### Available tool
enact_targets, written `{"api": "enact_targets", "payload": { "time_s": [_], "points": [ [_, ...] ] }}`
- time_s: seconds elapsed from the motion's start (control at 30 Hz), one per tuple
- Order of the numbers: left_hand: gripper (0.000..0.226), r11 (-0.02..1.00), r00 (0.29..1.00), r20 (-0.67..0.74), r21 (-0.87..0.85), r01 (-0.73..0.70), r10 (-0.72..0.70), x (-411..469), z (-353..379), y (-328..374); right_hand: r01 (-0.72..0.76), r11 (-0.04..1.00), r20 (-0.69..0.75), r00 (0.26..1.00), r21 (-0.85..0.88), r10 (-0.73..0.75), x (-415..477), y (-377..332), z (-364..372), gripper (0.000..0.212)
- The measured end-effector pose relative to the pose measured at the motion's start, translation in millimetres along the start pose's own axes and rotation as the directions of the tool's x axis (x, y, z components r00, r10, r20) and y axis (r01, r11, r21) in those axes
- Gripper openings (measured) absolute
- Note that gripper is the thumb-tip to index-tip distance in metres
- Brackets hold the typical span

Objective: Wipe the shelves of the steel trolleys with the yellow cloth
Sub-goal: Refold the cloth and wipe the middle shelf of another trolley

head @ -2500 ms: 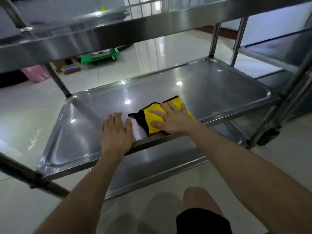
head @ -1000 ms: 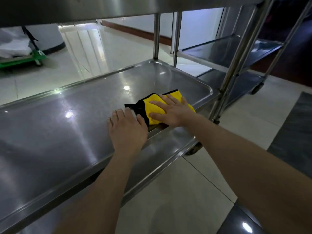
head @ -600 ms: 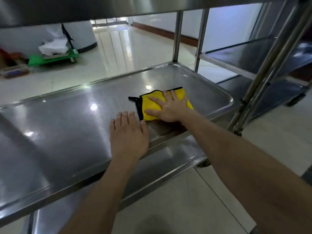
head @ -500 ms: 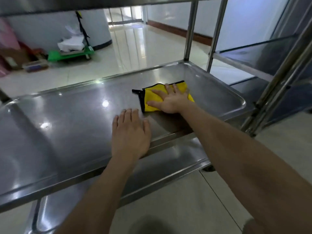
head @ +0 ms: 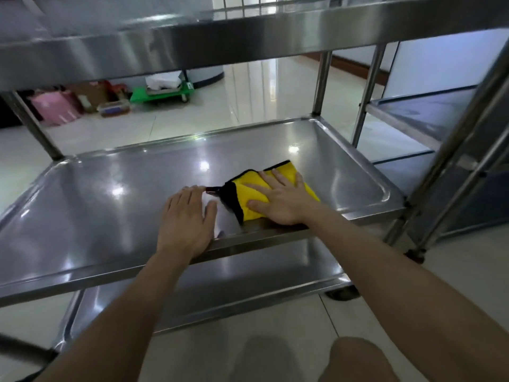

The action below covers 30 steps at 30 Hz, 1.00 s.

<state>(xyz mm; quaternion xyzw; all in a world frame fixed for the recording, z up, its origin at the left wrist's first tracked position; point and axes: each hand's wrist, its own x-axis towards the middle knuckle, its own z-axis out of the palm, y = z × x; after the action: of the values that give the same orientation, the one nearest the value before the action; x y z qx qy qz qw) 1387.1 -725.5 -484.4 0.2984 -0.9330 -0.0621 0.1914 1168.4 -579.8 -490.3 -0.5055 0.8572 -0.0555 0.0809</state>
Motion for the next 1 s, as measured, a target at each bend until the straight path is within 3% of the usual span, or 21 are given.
{"api": "enact_targets", "payload": {
  "time_s": [0.1, 0.23, 0.43, 0.57, 0.7, 0.87, 1.0],
  "points": [
    [0.061, 1.0, 0.998, 0.053, 0.018, 0.022, -0.023, 2.6, -1.2, -2.5, -0.041, 0.999, 0.011, 0.999, 0.021, 0.04, -37.7, 50.1, -5.7, 0.092],
    [0.075, 1.0, 0.998, 0.061, 0.02, 0.003, -0.004, 1.9, -0.7, 0.1, -0.232, 0.971, 0.039, 0.972, 0.052, 0.23, -58.7, 132.0, -22.7, 0.095],
    [0.069, 0.998, 0.997, 0.042, -0.013, -0.059, 0.06, 1.3, 2.4, -2.4, -0.368, 0.929, -0.014, 0.929, 0.03, 0.369, 28.3, 151.9, -38.9, 0.1],
    [0.066, 0.997, 0.998, 0.004, -0.038, -0.068, 0.068, -0.3, 2.7, -2.3, -0.307, 0.952, -0.018, 0.952, -0.008, 0.307, 105.4, 105.8, -46.9, 0.093],
    [0.065, 0.997, 0.999, -0.017, -0.061, -0.038, 0.037, 0.0, 1.8, -2.6, -0.205, 0.978, 0.013, 0.979, -0.033, 0.206, 125.2, 40.6, -39.2, 0.085],
    [0.069, 0.998, 1.0, -0.014, -0.065, -0.003, 0.002, 1.0, 0.6, -1.2, -0.01, 1.0, 0.012, 1.0, -0.009, 0.01, 46.3, 2.4, -14.2, 0.077],
    [0.072, 0.998, 1.0, 0.017, -0.054, 0.023, -0.022, 3.4, 2.8, -4.8, 0.021, 1.0, 0.031, 0.999, -0.015, -0.02, -24.3, 22.9, -9.1, 0.072]
  ]
}}
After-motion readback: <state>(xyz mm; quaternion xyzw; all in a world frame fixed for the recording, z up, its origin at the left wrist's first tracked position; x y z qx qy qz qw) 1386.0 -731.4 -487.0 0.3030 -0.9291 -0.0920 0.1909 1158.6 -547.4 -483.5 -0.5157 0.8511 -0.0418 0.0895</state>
